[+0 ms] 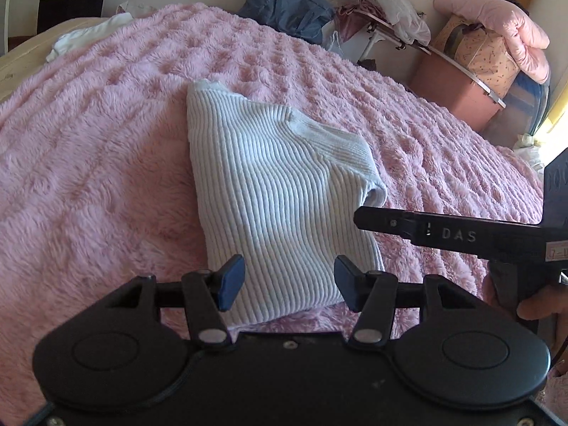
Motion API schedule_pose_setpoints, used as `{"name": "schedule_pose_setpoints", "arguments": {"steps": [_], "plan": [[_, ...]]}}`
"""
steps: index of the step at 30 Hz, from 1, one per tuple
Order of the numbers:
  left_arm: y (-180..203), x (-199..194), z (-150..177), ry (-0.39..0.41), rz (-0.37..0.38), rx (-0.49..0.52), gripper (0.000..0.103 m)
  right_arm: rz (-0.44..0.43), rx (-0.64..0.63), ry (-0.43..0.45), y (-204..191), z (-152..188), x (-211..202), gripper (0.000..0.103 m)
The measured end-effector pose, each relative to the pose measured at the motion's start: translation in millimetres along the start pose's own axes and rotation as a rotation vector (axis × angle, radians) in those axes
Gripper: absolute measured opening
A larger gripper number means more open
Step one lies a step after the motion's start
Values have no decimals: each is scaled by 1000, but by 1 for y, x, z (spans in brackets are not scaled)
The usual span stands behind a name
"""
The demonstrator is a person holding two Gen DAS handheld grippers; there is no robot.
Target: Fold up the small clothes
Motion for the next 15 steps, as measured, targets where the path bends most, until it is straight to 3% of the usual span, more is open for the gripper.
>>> {"name": "schedule_pose_setpoints", "arguments": {"steps": [2, 3, 4, 10, 15], "plan": [[0, 11, 2, -19, 20, -35, 58, -25, 58, -36, 7, 0, 10, 30], [0, 15, 3, -30, 30, -48, 58, -39, 95, -67, 9, -1, 17, 16], [-1, 20, 5, -37, 33, -64, 57, -38, 114, -78, 12, -1, 20, 11], [10, 21, -1, -16, 71, -67, 58, -18, 135, -37, 15, -7, -4, 10], [3, 47, 7, -88, 25, -75, 58, 24, 112, -111, 21, 6, 24, 9]]}}
Point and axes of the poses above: each gripper's, at about its wrist camera, not at the fingertips, and x roughly the way its jaws point, y to its right, z to its underside, the point moved 2 cm from there along x, roughly the way its jaws point, and after that the axes turned 2 degrees about -x, right-handed, at the moved point
